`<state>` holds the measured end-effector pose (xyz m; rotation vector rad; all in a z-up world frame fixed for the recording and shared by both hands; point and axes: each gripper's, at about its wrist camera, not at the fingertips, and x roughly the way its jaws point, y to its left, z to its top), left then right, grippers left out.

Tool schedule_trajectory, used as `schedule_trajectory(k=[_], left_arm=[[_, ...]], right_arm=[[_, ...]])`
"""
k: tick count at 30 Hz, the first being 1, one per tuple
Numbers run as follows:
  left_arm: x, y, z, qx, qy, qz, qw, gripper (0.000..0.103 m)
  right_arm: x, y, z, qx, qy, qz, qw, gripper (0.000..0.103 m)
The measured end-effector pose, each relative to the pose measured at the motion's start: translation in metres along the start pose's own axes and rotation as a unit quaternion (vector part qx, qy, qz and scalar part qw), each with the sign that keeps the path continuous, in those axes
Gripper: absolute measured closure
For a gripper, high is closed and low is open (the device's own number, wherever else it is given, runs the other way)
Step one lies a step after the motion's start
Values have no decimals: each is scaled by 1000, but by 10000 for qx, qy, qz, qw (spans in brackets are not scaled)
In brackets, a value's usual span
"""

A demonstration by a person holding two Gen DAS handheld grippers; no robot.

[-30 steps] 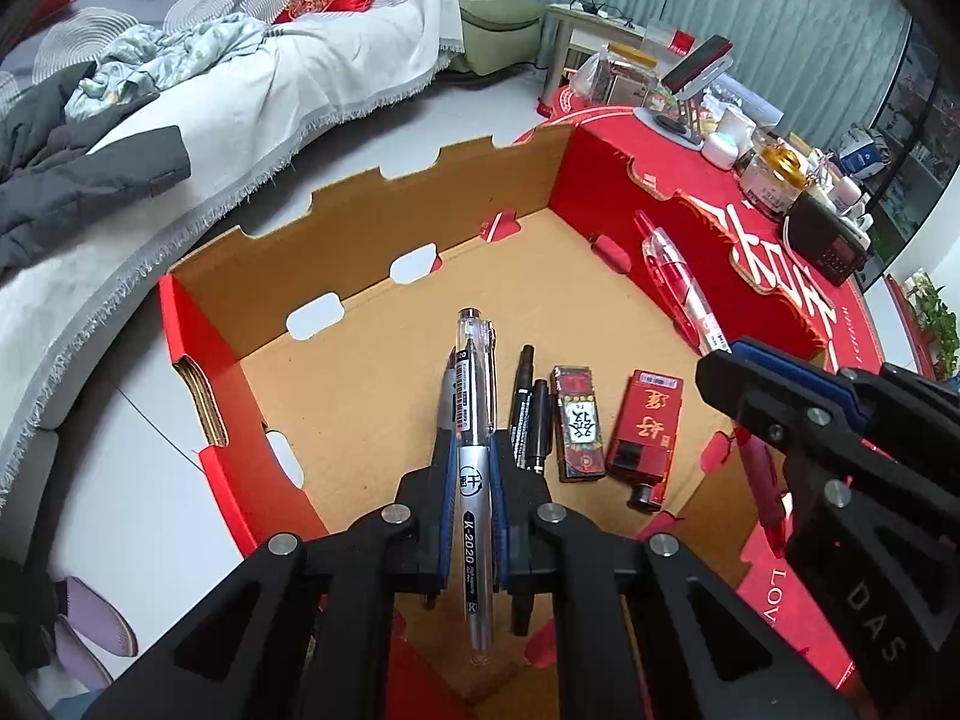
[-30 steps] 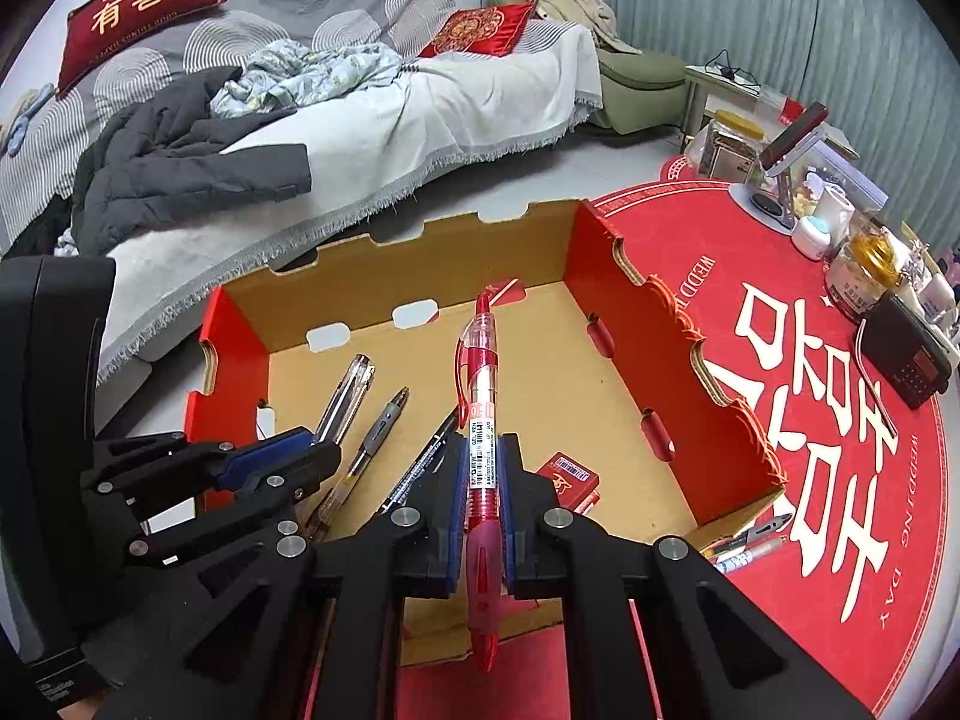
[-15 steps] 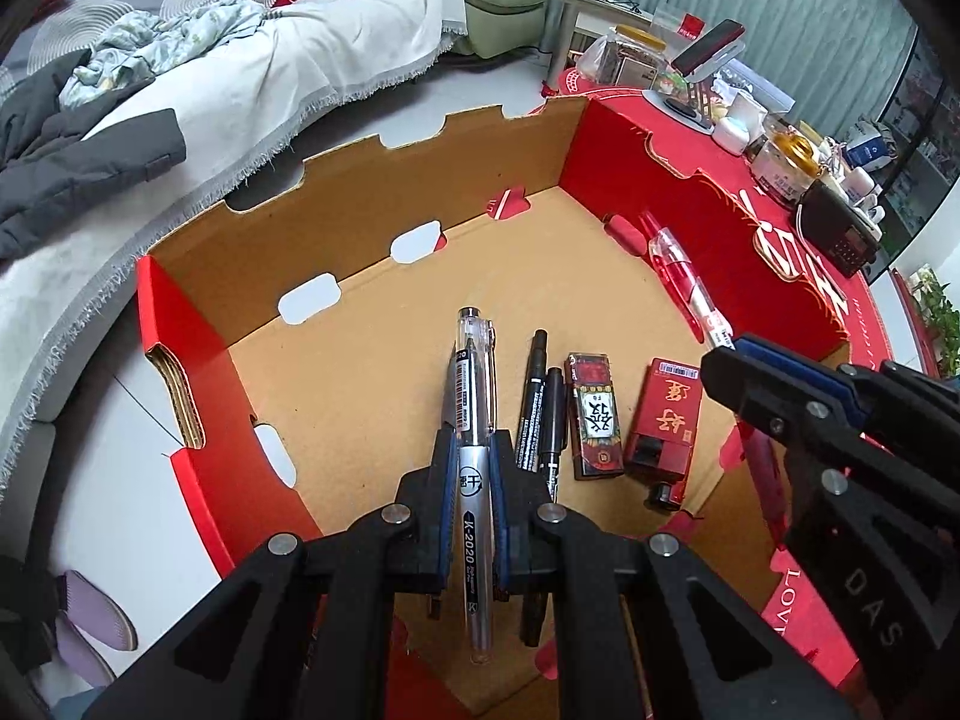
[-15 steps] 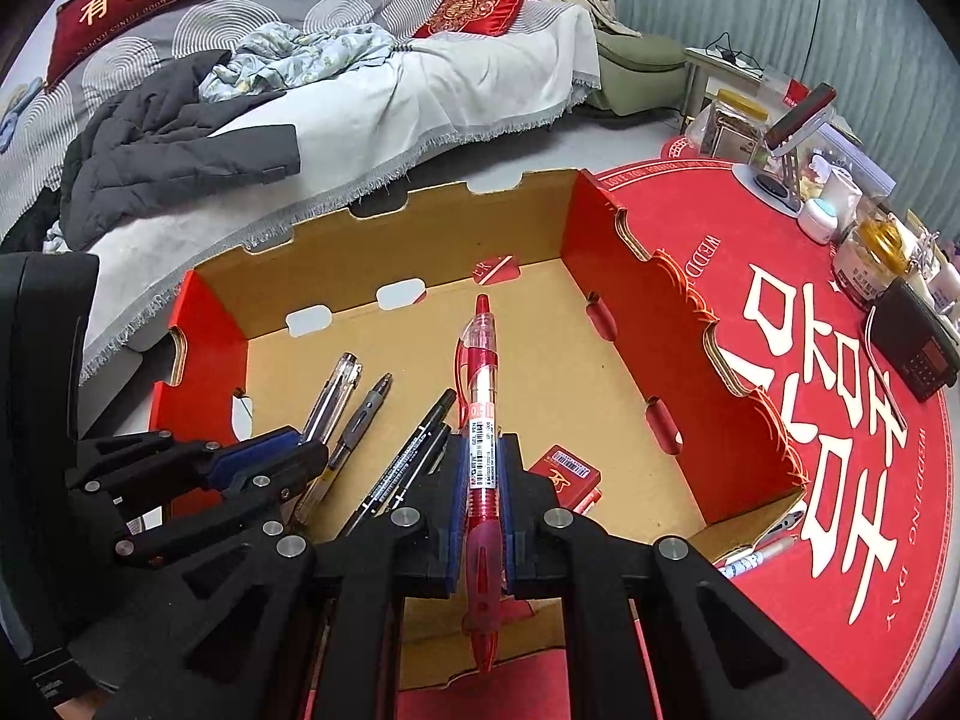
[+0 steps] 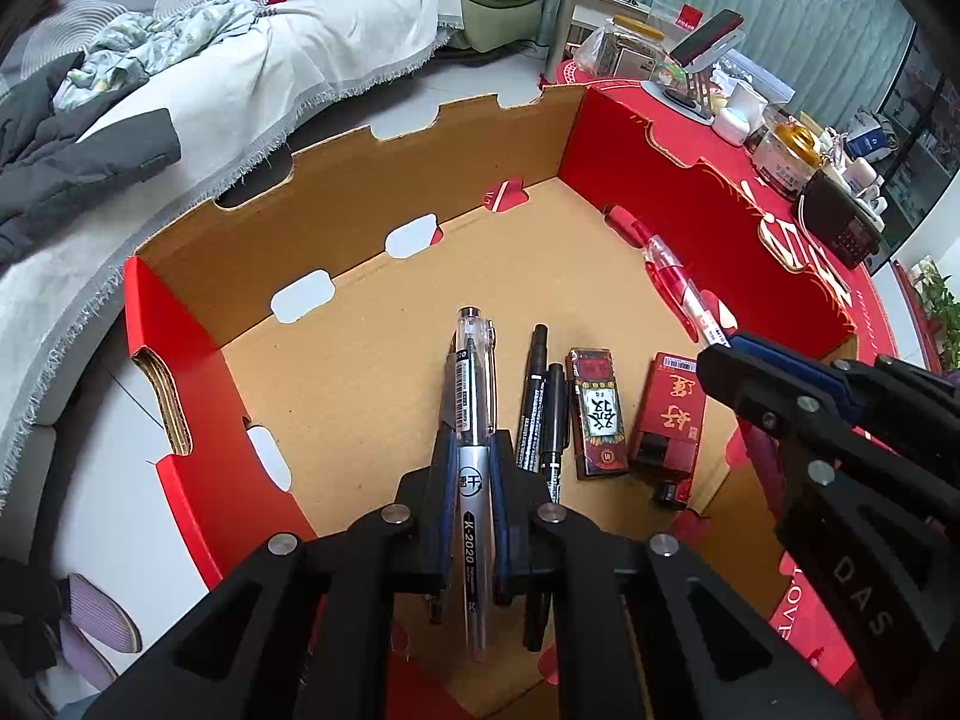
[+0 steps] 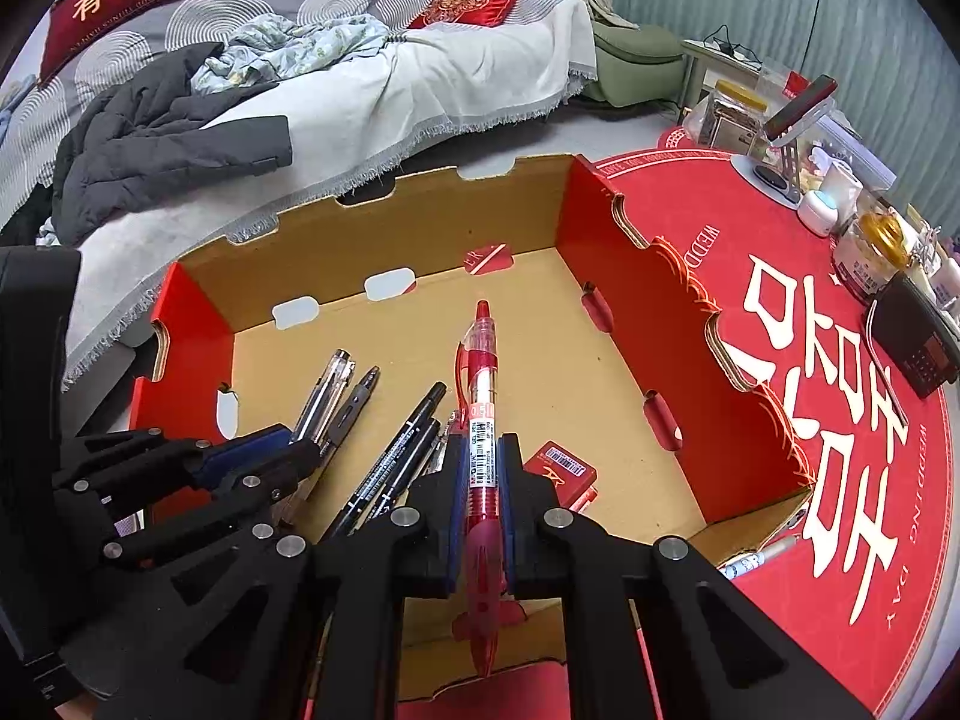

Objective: Organize rigid objects
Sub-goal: 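Carry the clear pen and red pen with both tools over the box interior, then open both tools to drop the clear pen and red pen into the box, then withdraw both tools from the box and move them to the two pink pens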

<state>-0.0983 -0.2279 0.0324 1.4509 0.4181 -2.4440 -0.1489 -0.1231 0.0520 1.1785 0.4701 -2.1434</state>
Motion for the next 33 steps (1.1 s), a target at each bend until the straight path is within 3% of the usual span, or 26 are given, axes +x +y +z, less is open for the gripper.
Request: schedule_trajectory(k=[5,10,12,23,29,33], left_arm=[[1,-2,1,-6,63,-35,10000,88],[-4,-9,0,76,-27,-56,10000,59],[-8,-11,0,101,-83,-10,9999,56],[-33,-16,-1,69,-401,-250,9989,54],[-59,-40,-8,503,-653,-329,9961,54],[-78,-61,-21,870,-822,-424,9919,54]], right_arm=[[2,-5,1,137,66,18,9999,92],[-3,-12,0,236,51,-55,9997,92],[-10,-15,0,316,-13,-71,9995,92],[-67,-34,-13,733,-552,-111,9957,92],[-96,-48,-51,853,-574,-198,9945,92],[-110,-58,-93,897,-429,-297,9946,92]])
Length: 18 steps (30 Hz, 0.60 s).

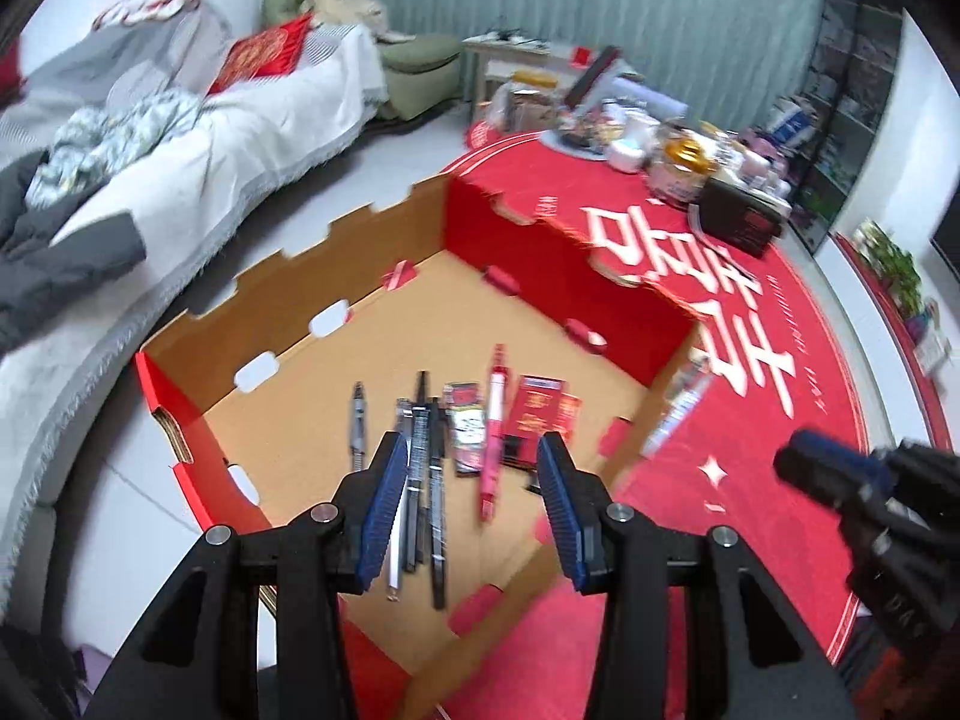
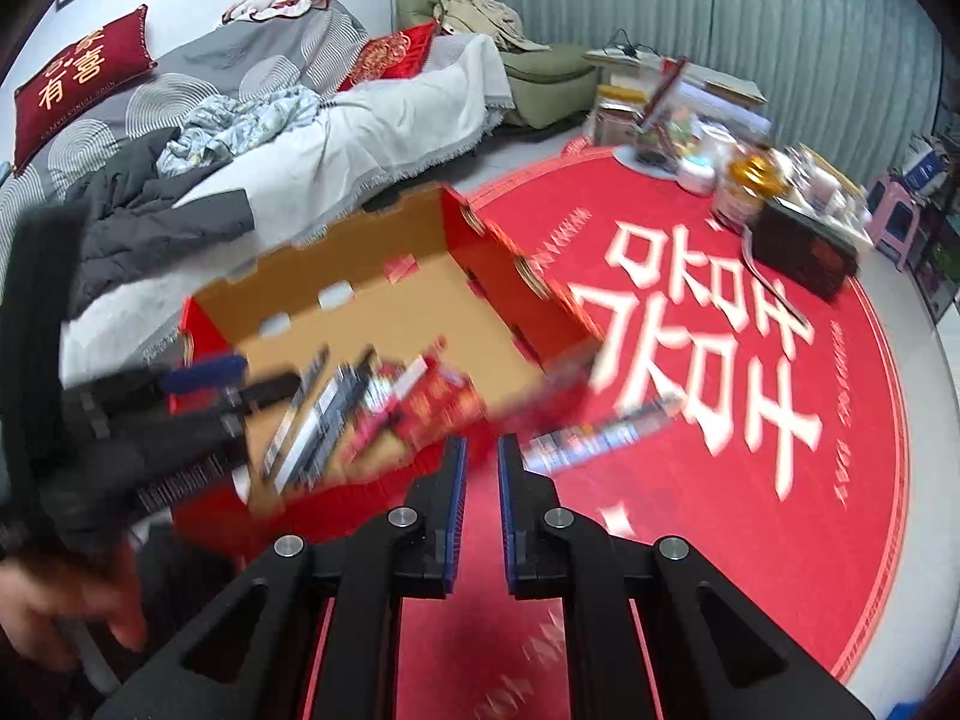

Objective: Organize rigid objects
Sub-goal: 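Withdraw both tools from the box and move them to the two pink pens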

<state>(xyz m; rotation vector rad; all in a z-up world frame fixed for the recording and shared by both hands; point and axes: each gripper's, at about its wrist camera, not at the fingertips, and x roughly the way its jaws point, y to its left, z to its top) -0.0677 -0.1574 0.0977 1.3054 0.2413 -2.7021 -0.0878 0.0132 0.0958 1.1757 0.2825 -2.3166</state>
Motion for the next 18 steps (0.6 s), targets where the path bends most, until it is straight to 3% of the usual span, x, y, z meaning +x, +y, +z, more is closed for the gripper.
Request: schedule_trajectory(k=[6,11,14,18], left_arm=[[-20,-64,-33,1021,-97,-395,9939,54],[-1,-112,-66,1611,419,-962,9814,54],[7,-128,-81,1947,612,-1080,9730,54],[14,-130,-92,2044,790,-1126,9692,54]], right_arm=[[-2,-29,-72,290,568,-213,9977,92],[-2,-45,-111,646,893,-173,9938,92],[-5,-43,-126,586,1020,-85,9930,92],[-7,-32,-146,435,1263,272,9907,92]])
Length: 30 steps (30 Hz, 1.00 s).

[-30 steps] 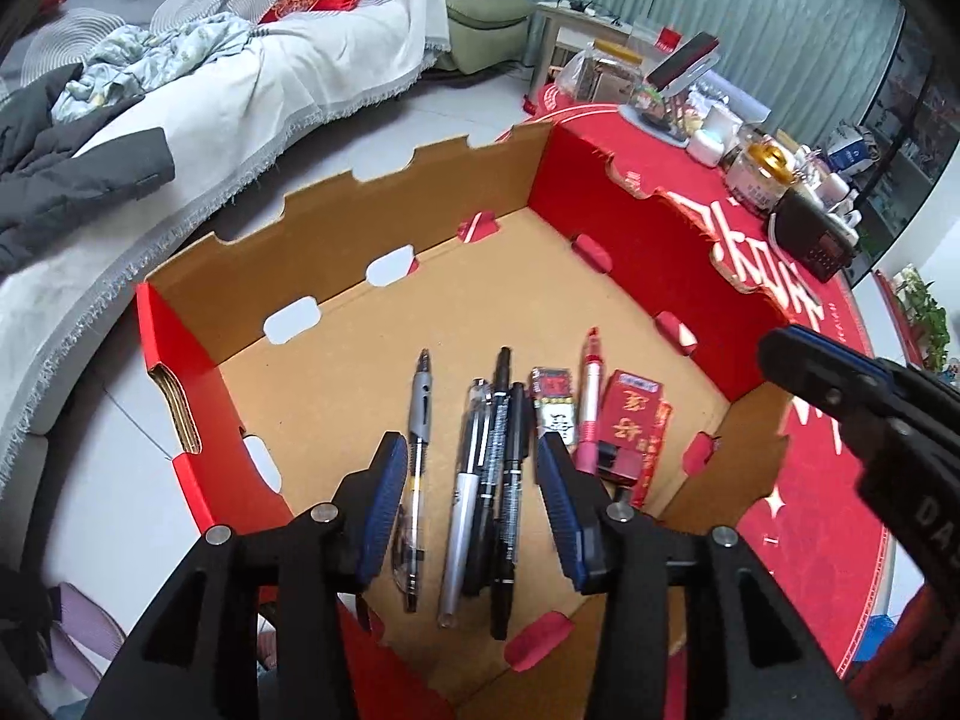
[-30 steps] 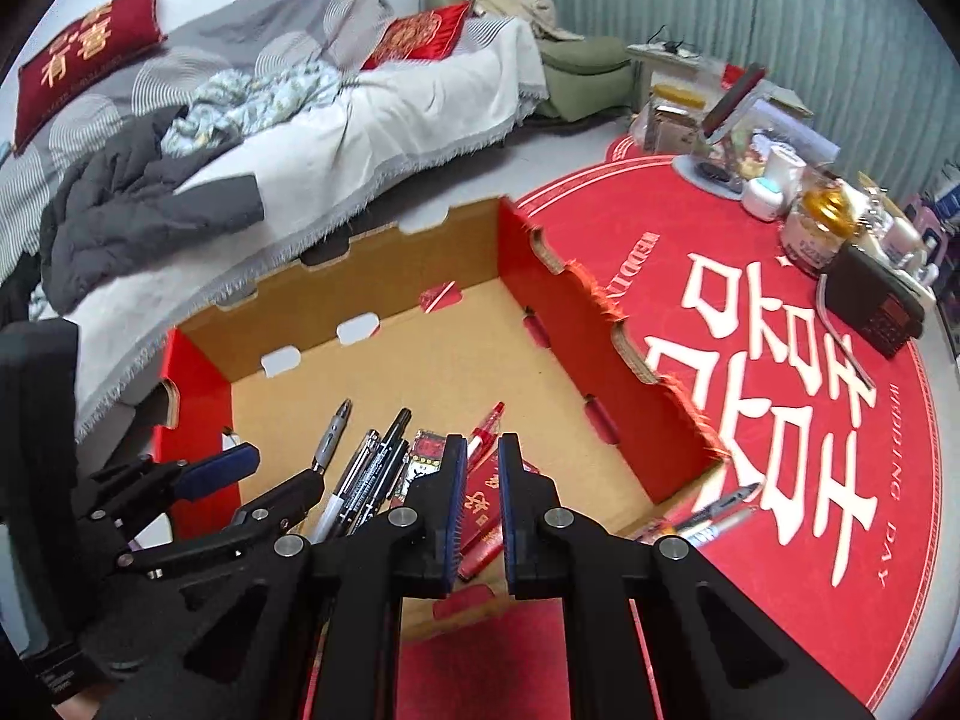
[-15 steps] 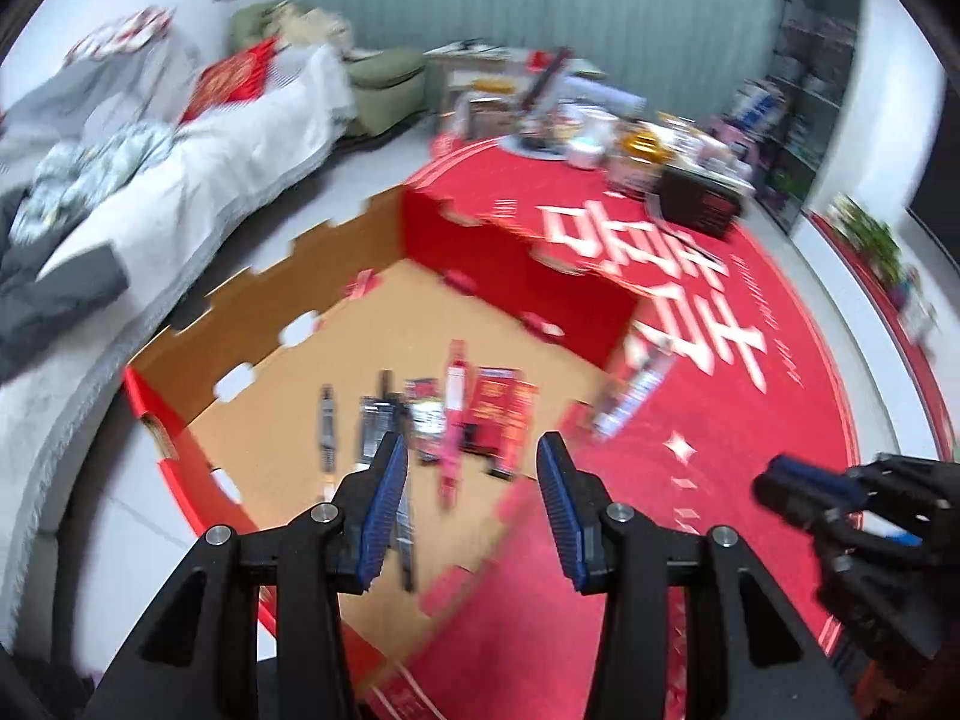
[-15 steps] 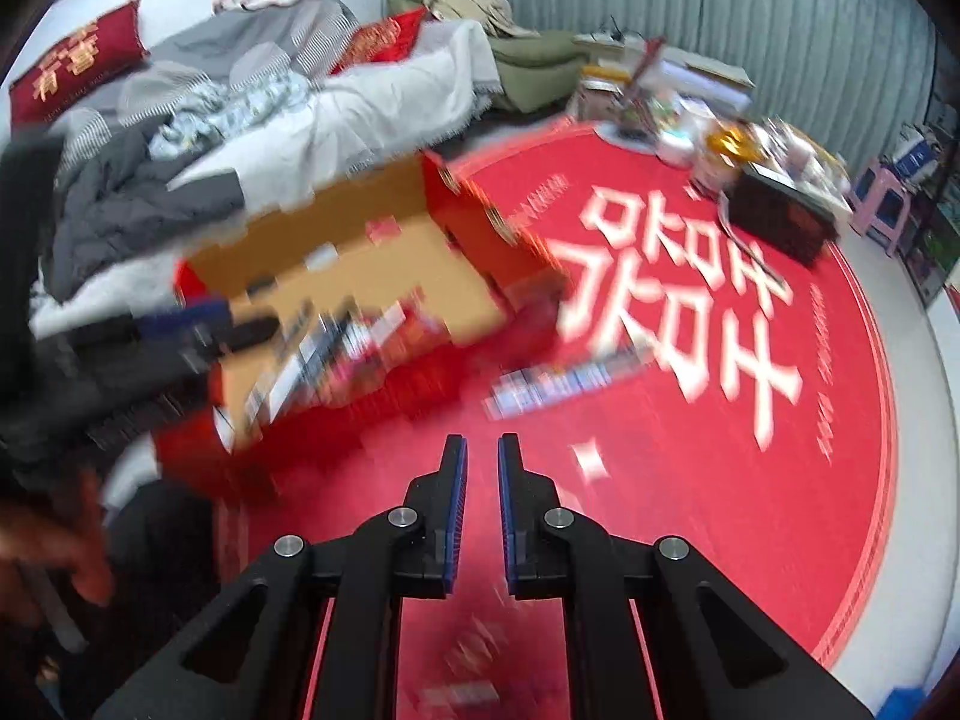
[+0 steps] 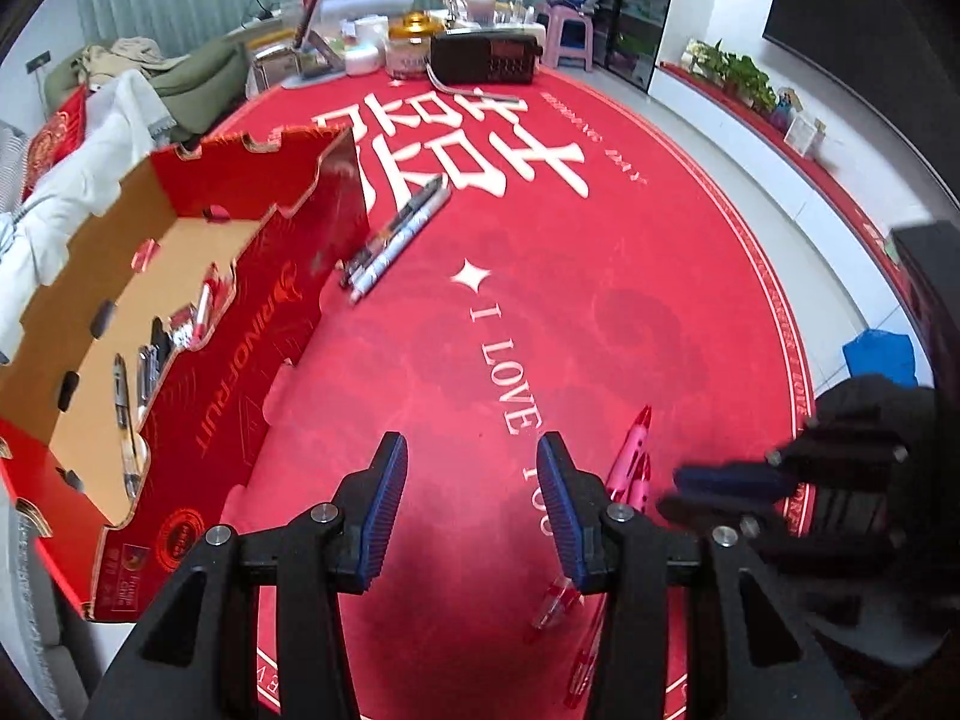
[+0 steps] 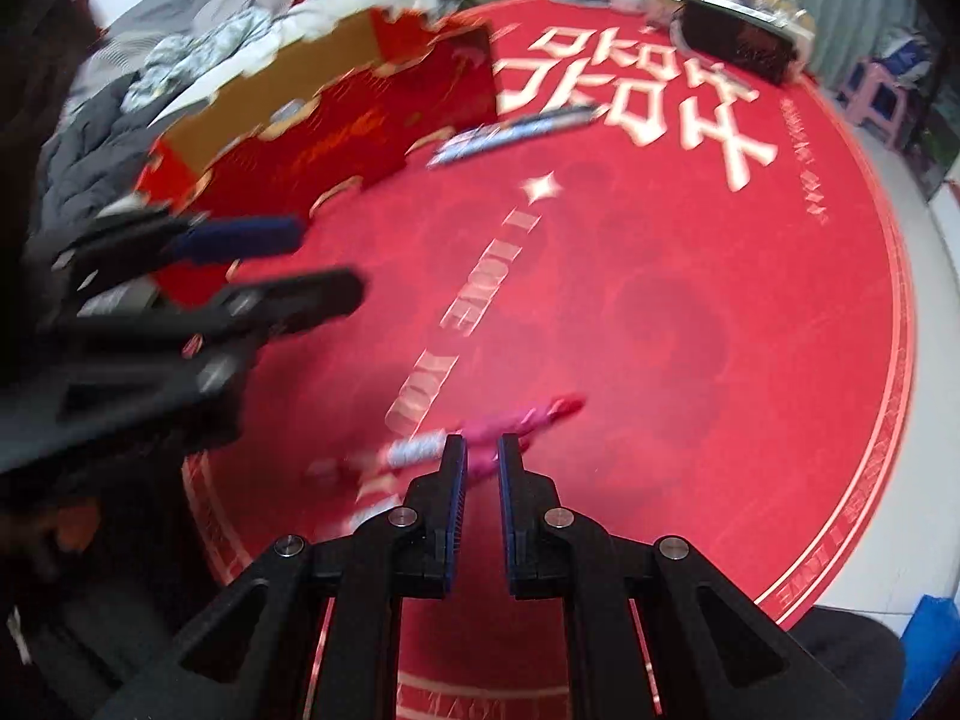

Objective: Organize rigid objects
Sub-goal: 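Withdraw both tools from the box and move them to the two pink pens, then close the left tool on a pink pen lying on the rug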

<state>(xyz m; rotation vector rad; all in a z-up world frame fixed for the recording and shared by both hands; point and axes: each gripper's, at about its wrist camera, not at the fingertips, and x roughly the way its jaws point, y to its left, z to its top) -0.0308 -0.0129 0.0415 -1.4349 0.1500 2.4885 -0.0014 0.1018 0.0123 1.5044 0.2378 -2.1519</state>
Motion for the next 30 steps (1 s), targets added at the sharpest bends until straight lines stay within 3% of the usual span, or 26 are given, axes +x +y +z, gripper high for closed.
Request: schedule_trajectory(k=[6,13,20,30], left_arm=[[10,-2,-9,245,185,-398,9987,55],[16,-9,-15,430,362,-622,9965,55],[27,-4,-19,366,620,-573,9958,55],[38,-19,-23,782,871,-466,9920,54]], right_arm=[[12,21,-11,-431,307,-11,9986,92],[25,20,-8,-503,421,-262,9975,92],[29,4,10,-232,311,-212,9990,92],[16,-28,10,330,168,-197,9991,92]])
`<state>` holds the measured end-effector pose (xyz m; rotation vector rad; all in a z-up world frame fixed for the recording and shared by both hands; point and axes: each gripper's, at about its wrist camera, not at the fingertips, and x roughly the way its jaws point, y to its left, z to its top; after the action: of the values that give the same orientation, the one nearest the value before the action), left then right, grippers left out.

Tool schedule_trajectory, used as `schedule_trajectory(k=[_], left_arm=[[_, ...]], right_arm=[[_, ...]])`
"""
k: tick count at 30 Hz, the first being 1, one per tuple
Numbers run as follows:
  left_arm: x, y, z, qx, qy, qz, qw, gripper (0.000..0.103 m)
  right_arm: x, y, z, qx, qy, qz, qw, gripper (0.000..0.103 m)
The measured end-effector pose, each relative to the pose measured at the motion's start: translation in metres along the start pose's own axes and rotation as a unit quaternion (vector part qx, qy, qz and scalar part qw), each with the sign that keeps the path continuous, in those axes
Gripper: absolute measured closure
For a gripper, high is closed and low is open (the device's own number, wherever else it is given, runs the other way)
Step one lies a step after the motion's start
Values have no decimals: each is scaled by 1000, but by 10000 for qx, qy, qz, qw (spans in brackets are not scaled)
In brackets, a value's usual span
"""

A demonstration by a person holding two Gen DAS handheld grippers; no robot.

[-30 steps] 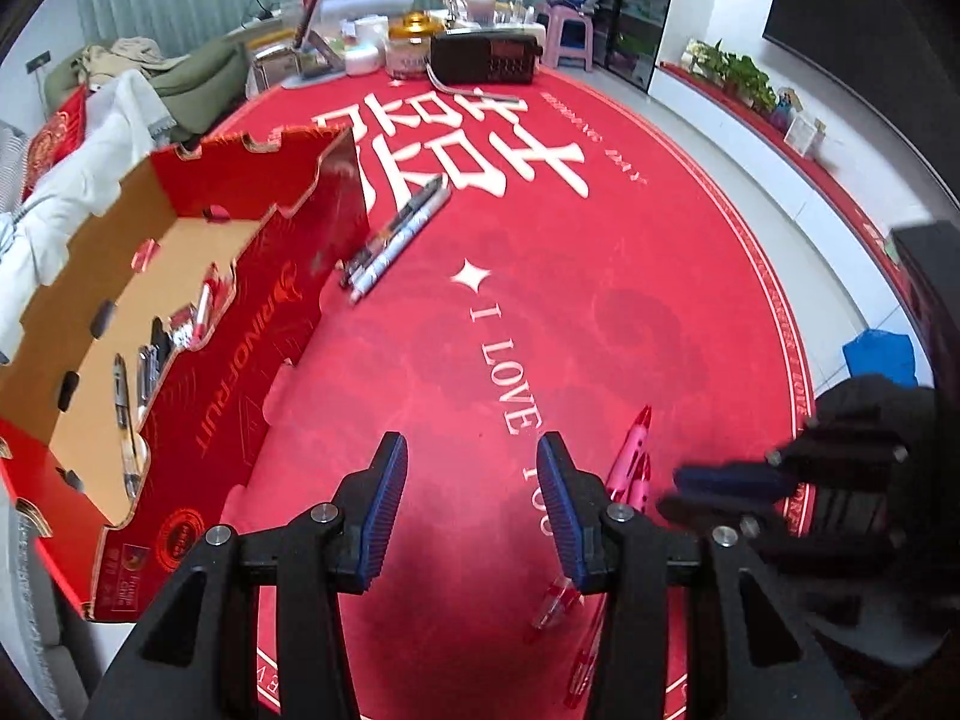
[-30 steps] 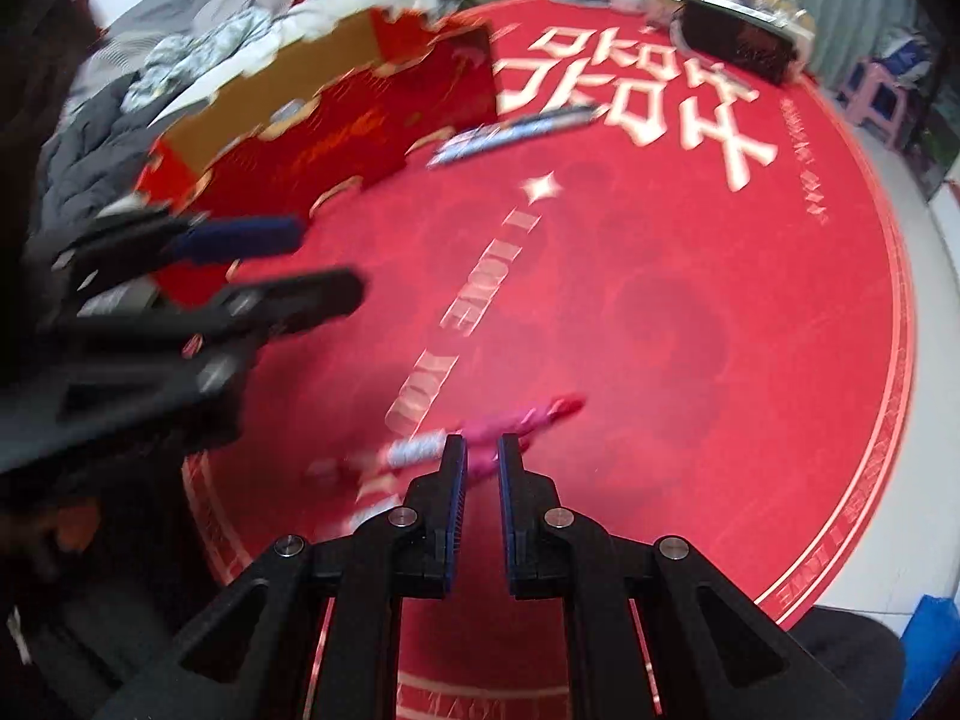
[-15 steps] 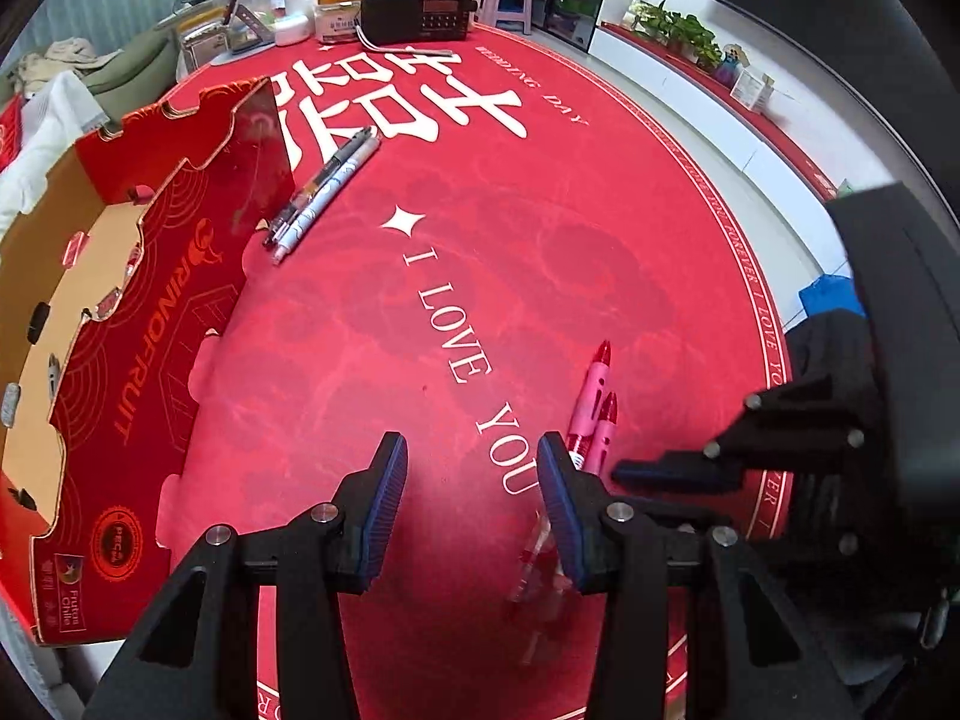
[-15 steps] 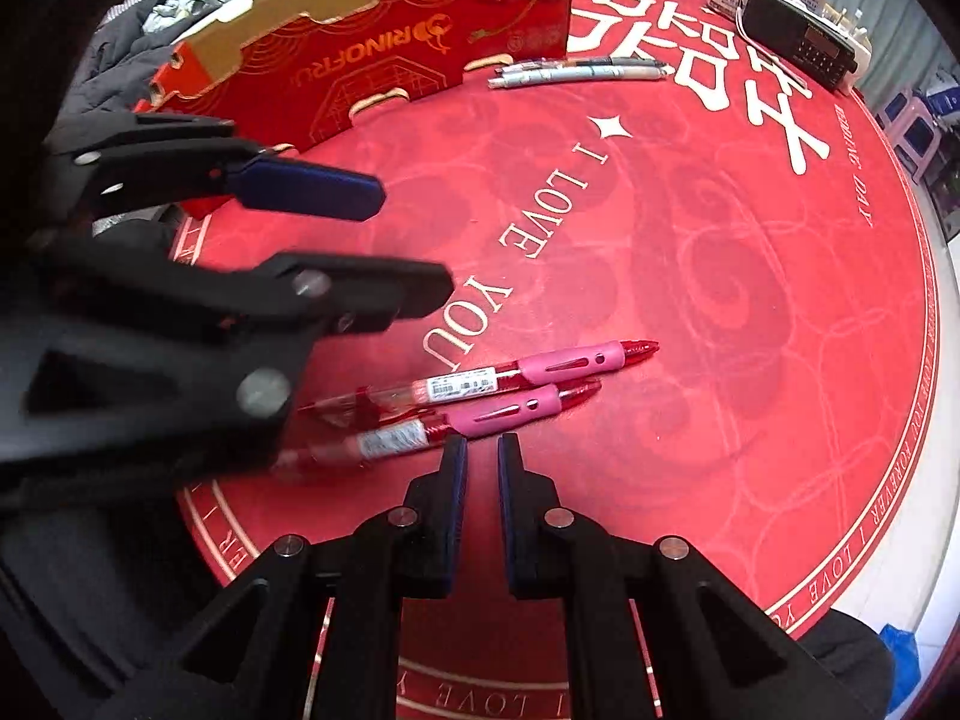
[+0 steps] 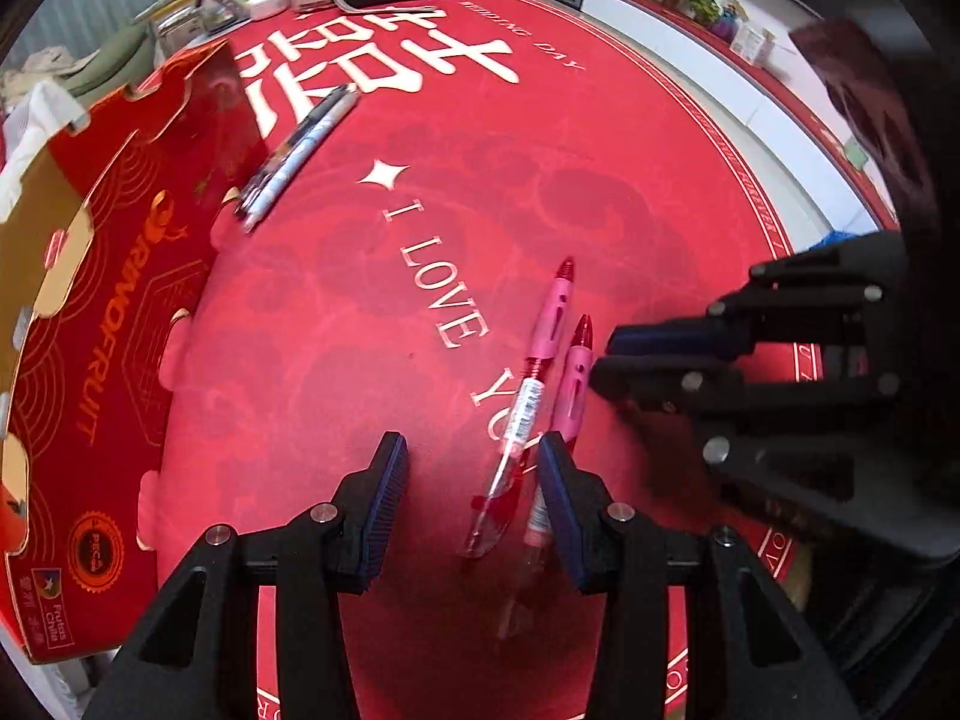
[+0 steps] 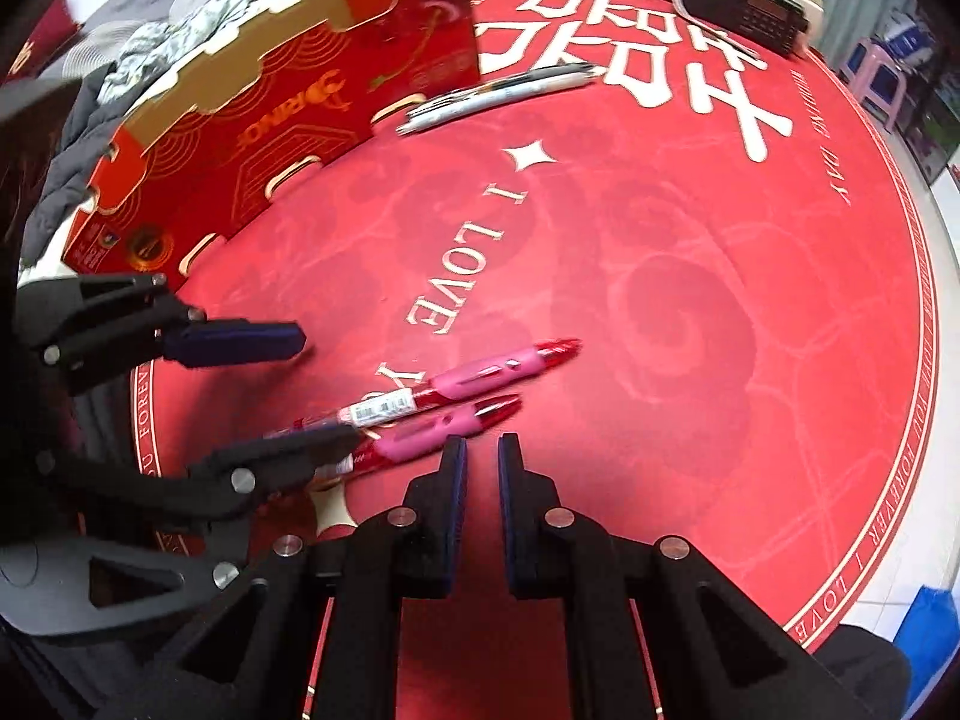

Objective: Organize rigid objects
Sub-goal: 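Close the left tool on a pink pen lying on the rug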

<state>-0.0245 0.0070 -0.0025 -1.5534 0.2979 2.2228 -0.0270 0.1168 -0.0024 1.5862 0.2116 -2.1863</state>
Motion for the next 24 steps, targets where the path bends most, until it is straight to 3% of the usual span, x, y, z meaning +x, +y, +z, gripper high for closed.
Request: schedule_trajectory(k=[4,7,8,9,10,15,18,24], left_arm=[[9,-13,3,305,168,218,9992,50],[11,-13,8,203,121,246,9994,53],[12,-14,10,169,104,256,9995,58],[11,-13,13,112,62,307,9994,79],[12,-12,16,31,41,401,9992,92],[9,17,14,-776,-105,765,9940,92],[4,48,5,-1642,-152,905,9822,89],[-1,60,-6,-2045,-180,930,9743,89]], right_arm=[[-11,-12,-6,207,-96,35,9997,91],[-17,-18,-10,318,-153,17,9994,91],[-20,-21,-12,351,-157,13,9993,91],[-22,-24,-13,375,-158,9,9992,91],[-26,-26,-16,406,-164,-2,9990,91],[-18,-21,-16,455,-150,-27,9988,91],[-18,-18,-16,489,-138,9,9987,91],[-16,14,-8,264,-73,358,9990,91]])
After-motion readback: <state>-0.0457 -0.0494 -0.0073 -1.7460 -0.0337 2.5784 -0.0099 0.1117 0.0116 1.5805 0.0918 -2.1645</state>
